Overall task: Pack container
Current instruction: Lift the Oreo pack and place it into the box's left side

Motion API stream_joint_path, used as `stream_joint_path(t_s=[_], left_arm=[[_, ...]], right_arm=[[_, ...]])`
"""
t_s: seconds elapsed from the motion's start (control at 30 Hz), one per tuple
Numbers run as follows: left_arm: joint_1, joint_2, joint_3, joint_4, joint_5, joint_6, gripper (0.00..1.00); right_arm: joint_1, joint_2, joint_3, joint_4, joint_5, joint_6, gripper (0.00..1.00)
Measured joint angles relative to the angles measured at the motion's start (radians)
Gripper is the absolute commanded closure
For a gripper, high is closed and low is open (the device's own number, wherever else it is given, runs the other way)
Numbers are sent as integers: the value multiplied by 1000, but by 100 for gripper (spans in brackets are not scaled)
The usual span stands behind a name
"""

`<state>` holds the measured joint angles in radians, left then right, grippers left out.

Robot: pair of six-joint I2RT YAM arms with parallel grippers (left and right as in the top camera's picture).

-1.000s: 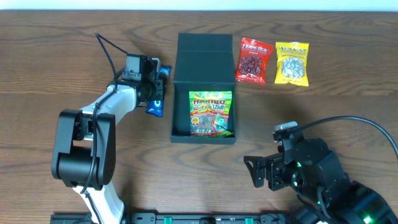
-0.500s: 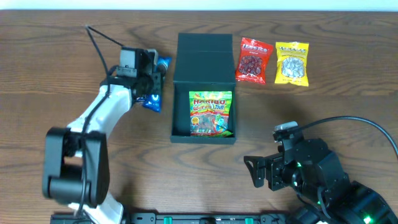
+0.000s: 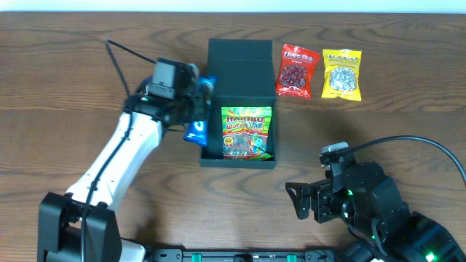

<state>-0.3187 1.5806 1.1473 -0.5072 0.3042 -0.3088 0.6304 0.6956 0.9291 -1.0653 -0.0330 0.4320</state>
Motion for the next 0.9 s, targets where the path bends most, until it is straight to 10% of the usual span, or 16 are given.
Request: stream_joint_path(t_s=[0.3,0.37,0.5,0.9], left_arm=[[-180,0,0,-49,-123,-144,94],[-181,0,0,-57,-141,-164,69],[-181,0,0,-58,-160,-179,54],[-181,0,0,-29,-239,-172,41]], right_arm=[[0,0,0,0,0,0,1],[0,0,0,0,0,0,1],[0,0,0,0,0,0,1],[0,0,0,0,0,0,1]])
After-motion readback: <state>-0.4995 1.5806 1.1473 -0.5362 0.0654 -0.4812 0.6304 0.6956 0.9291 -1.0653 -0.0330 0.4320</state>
